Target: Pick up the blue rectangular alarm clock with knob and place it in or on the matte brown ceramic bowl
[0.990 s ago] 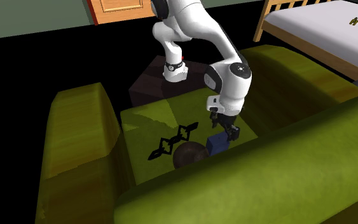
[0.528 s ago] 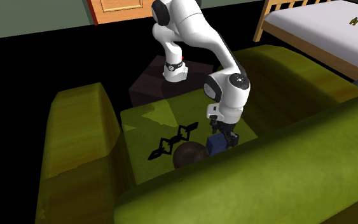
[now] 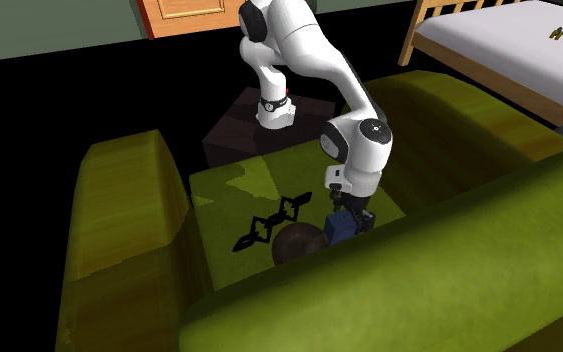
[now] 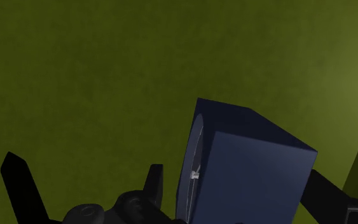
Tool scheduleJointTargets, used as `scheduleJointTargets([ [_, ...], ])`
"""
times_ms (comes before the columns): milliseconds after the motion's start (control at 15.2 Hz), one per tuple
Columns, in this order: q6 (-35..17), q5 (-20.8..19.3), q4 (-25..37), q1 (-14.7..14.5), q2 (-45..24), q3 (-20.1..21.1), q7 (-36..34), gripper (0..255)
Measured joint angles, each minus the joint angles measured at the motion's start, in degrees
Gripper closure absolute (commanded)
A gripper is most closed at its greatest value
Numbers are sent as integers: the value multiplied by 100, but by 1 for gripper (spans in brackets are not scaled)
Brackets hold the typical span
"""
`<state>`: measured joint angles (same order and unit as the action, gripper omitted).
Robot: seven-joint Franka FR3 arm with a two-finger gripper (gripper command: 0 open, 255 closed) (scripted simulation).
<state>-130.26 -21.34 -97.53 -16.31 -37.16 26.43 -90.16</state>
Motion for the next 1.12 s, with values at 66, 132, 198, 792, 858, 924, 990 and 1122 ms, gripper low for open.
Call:
scheduleJointTargets([
  [66, 0, 0, 0, 0, 0, 0, 0, 255],
  [132, 0, 0, 2, 0, 2, 1, 0, 255],
  [198, -1, 0, 3, 0, 2, 1, 0, 255],
  [792, 63, 31, 7, 18, 59, 24, 20, 255],
  [858, 106, 47, 26, 18, 85, 37, 25, 255],
  [924, 144, 75, 1, 39, 150, 60, 40, 255],
  [990, 207, 90, 60, 30, 156, 71, 47, 255],
  [1122, 277, 145, 10, 75, 283, 112, 79, 255],
])
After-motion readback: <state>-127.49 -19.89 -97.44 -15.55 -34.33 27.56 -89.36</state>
